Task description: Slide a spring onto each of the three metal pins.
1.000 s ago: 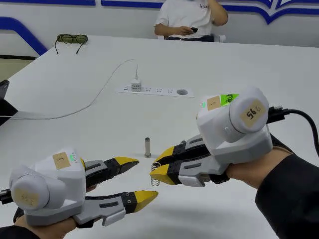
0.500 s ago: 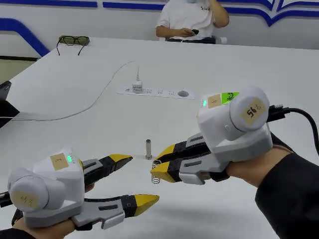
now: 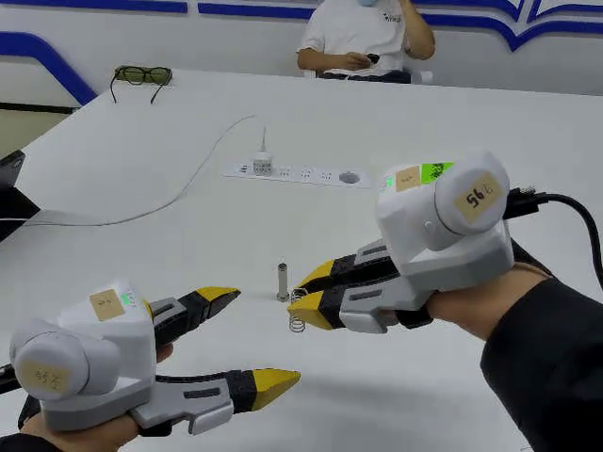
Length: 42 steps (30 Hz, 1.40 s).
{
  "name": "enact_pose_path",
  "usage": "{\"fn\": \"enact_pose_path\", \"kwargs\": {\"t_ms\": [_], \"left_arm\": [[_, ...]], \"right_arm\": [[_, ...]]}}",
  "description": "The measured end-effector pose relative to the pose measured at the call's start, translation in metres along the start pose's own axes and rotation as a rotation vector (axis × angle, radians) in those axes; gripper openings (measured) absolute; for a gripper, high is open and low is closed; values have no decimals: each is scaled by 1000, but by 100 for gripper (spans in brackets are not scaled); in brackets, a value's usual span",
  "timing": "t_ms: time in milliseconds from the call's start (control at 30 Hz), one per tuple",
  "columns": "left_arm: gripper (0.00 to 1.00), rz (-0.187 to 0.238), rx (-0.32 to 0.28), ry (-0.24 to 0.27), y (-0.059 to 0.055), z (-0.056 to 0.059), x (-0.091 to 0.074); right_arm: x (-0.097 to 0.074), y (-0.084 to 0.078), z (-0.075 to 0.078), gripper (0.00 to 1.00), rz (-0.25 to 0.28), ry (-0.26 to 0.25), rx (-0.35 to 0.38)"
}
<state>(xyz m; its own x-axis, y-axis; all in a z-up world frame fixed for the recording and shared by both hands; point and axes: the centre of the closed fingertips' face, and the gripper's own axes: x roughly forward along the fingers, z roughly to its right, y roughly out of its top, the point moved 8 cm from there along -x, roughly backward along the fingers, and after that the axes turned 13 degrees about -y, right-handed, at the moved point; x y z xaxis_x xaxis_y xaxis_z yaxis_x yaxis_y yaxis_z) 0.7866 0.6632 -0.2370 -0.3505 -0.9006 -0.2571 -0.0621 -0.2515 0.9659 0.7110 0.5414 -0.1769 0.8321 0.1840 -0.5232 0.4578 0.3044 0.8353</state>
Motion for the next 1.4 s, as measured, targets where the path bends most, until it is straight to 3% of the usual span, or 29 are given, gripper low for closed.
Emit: {"fn": "enact_pose_path", "kwargs": {"t_ms": [533, 1033, 1400], "left_arm": [[71, 4, -9, 22, -3, -1, -5], [71, 3, -12, 34, -3, -1, -7], [71, -1, -15, 33, -5, 0, -6]], "right_arm": [[15, 7, 31, 12, 7, -56, 22], [37, 4, 57, 12, -9, -114, 64], [49, 7, 66, 12, 1, -145, 84]]}}
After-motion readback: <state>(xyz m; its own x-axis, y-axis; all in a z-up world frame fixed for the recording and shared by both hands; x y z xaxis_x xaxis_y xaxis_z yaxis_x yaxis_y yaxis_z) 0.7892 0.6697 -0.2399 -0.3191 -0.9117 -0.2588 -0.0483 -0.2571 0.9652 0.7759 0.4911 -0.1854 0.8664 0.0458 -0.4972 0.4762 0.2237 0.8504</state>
